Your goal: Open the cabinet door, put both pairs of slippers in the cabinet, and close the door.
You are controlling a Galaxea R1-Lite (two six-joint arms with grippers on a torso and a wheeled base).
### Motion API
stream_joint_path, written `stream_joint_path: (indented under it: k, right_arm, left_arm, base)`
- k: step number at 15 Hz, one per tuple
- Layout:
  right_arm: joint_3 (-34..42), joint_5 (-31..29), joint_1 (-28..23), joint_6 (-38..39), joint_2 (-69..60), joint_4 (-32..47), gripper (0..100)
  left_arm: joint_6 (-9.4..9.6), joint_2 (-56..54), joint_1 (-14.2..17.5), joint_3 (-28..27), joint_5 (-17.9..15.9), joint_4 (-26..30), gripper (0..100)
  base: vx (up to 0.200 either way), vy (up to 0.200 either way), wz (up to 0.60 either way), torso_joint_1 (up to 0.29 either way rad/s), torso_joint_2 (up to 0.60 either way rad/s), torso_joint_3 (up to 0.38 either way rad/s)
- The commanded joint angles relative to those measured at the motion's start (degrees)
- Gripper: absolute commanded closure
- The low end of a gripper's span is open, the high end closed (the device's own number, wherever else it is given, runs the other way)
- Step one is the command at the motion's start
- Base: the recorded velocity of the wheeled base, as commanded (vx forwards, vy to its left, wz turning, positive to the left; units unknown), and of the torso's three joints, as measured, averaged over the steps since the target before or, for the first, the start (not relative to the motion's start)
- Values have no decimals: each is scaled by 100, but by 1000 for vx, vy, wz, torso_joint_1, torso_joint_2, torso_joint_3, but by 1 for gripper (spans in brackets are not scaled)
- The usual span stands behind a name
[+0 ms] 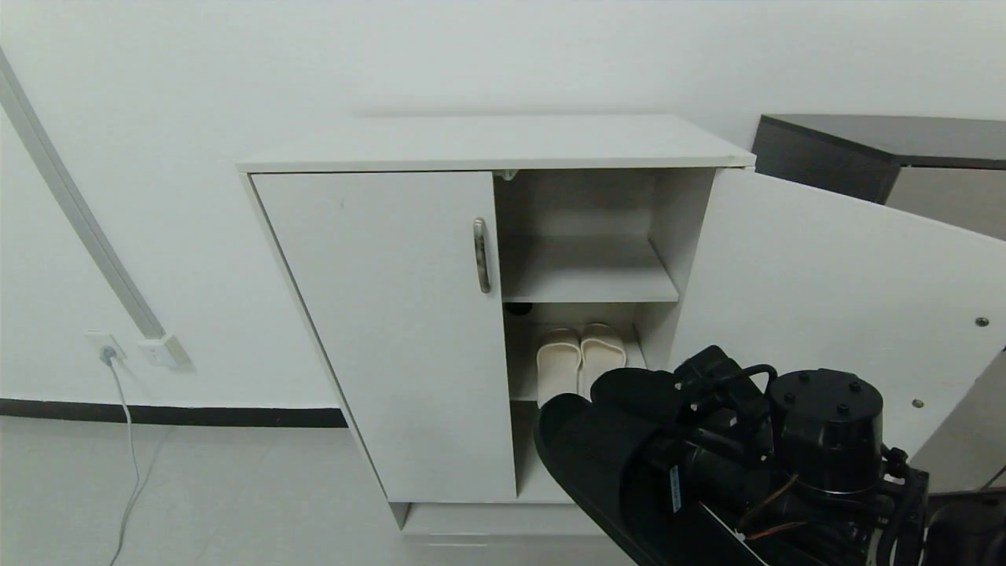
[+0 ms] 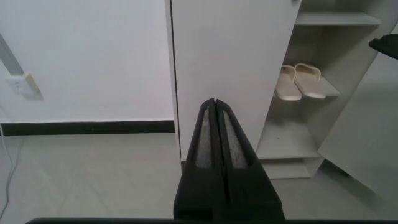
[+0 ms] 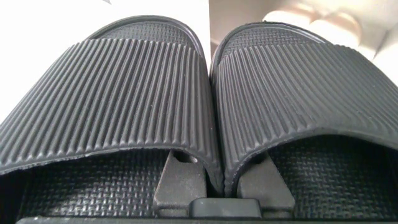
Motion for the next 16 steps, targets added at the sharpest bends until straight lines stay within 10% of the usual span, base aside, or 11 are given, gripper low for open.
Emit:
stream_joint_path:
  k: [1,7,11,16]
  right_arm:
    - [-1,-1,3,3,68,0,100]
    - [43,-247,3,-67,578,-703,100]
    - [-1118,-2638,636,-6,1729,-791,100]
    - [-2946,-4070,688,258,2142,721,100]
  left_arm:
    - [-4,7,0,2,0,0,100]
    - [-4,7,0,2,0,0,100]
    - [-4,7,0,2,0,0,100]
    - [5,7,0,2,0,0,100]
  base:
    - [0,0,0,-41,447,378]
    - [0,0,0,-15,254,245]
    - [0,0,0,-1,80,66]
    - [0,0,0,0,4,10]
